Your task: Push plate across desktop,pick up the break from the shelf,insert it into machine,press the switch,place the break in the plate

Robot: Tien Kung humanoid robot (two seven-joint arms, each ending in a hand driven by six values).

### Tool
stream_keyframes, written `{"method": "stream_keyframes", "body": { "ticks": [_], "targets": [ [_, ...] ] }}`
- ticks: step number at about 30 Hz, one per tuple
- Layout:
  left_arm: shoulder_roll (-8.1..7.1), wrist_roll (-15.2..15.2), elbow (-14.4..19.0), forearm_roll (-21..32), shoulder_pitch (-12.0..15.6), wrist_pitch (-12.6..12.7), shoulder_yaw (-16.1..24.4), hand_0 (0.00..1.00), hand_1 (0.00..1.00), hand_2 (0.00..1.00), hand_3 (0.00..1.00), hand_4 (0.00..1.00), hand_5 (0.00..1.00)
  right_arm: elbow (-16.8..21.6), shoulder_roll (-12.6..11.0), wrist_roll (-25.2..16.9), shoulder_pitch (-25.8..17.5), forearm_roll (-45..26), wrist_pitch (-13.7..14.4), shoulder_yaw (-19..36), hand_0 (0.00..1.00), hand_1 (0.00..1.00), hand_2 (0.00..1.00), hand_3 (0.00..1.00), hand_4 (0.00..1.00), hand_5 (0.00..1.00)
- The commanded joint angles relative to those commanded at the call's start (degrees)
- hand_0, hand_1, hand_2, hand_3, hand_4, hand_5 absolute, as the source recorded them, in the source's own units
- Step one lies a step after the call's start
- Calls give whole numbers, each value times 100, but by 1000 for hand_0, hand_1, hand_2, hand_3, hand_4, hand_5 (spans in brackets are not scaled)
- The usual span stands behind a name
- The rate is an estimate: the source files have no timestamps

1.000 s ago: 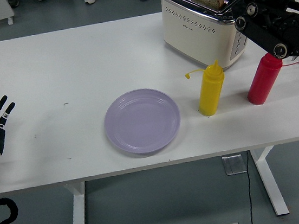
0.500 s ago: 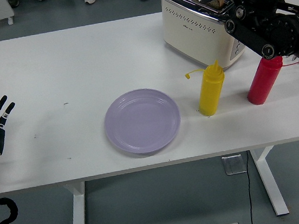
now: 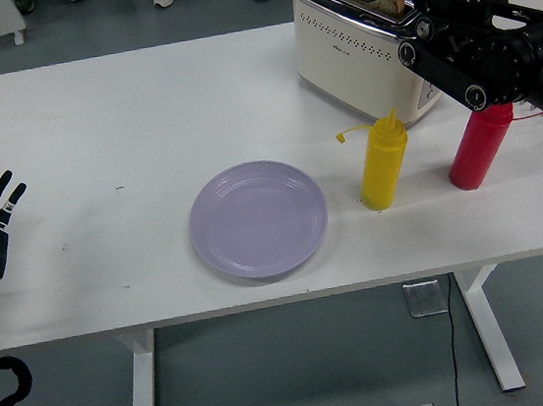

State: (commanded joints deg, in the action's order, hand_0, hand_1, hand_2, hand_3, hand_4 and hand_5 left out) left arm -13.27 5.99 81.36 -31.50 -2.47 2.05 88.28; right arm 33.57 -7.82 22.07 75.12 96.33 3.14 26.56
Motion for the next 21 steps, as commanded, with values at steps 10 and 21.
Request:
{"method": "stream_keyframes", "body": {
  "ticks": [10, 21],
  "targets": [
    [7, -1, -1, 0, -12, 1, 7, 796, 853, 904, 857, 620, 998, 45, -50, -69, 5, -10, -85, -70, 241, 368, 437, 514, 425, 136],
    [2, 2, 1, -1, 2, 0, 6, 796, 853, 904, 857, 620, 998, 374, -408, -182, 56, 421, 57, 357, 215, 335, 411, 495, 400, 122]
  ]
}}
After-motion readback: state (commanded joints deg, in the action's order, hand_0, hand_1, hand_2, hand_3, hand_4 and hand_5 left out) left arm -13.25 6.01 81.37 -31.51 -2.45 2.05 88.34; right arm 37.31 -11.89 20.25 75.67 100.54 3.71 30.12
